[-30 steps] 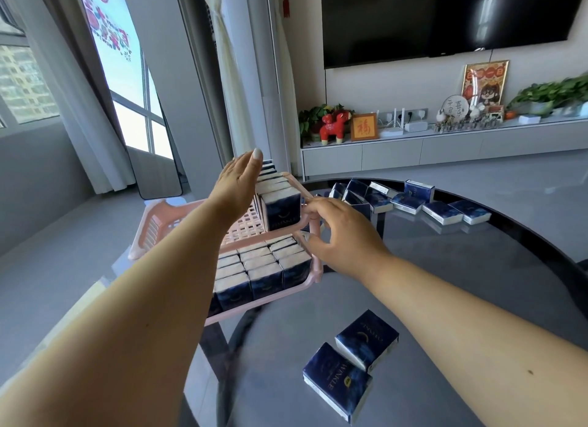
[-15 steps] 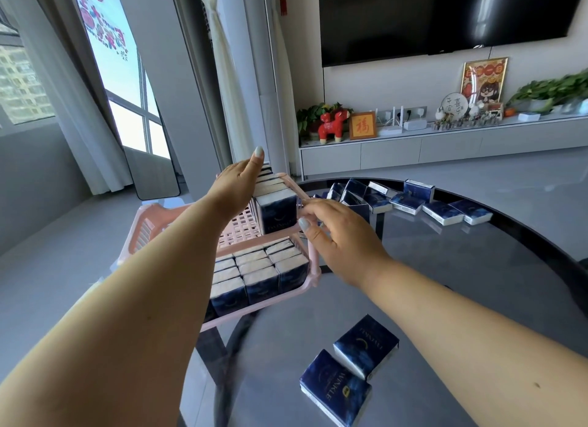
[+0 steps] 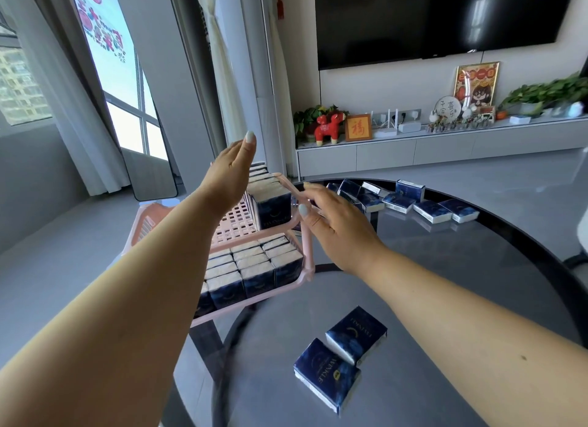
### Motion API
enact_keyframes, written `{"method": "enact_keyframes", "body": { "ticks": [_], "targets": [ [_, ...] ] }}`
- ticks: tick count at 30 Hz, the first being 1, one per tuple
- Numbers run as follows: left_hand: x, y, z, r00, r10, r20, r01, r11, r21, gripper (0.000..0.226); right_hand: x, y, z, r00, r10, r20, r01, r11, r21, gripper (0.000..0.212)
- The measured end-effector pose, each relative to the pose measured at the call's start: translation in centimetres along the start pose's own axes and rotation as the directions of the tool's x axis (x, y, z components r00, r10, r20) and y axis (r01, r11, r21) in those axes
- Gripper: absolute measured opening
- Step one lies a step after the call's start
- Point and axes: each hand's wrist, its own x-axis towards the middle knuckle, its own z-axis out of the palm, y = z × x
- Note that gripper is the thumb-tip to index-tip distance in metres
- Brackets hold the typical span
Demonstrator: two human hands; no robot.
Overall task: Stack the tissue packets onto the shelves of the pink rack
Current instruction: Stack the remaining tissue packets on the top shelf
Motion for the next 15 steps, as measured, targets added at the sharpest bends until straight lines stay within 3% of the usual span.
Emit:
{"method": "enact_keyframes", "body": {
  "ticks": [6, 10, 15],
  "targets": [
    [-5.3, 4.8, -0.1, 0.972, 0.205, -0.111, -0.201, 0.979, 0.045, 0.057, -3.1, 1.5, -2.2, 0.994, 0.100, -0.042, -0.102, 0.994, -0.035, 0.039],
    [-10.1, 6.2, 1.6, 0.945, 0.302, -0.125, -0.292, 0.952, 0.085, 0.060, -7.6, 3.9, -1.4, 0.939, 0.300, 0.170, -0.274, 0.948, -0.159, 0.046],
    [-16.0, 4.1, 5.5, 0.975, 0.221, 0.031, -0.223, 0.971, 0.091, 0.052, -12.7, 3.4, 0.5, 0.895, 0.292, 0.337, -0.246, 0.954, -0.174, 0.046]
  ]
}}
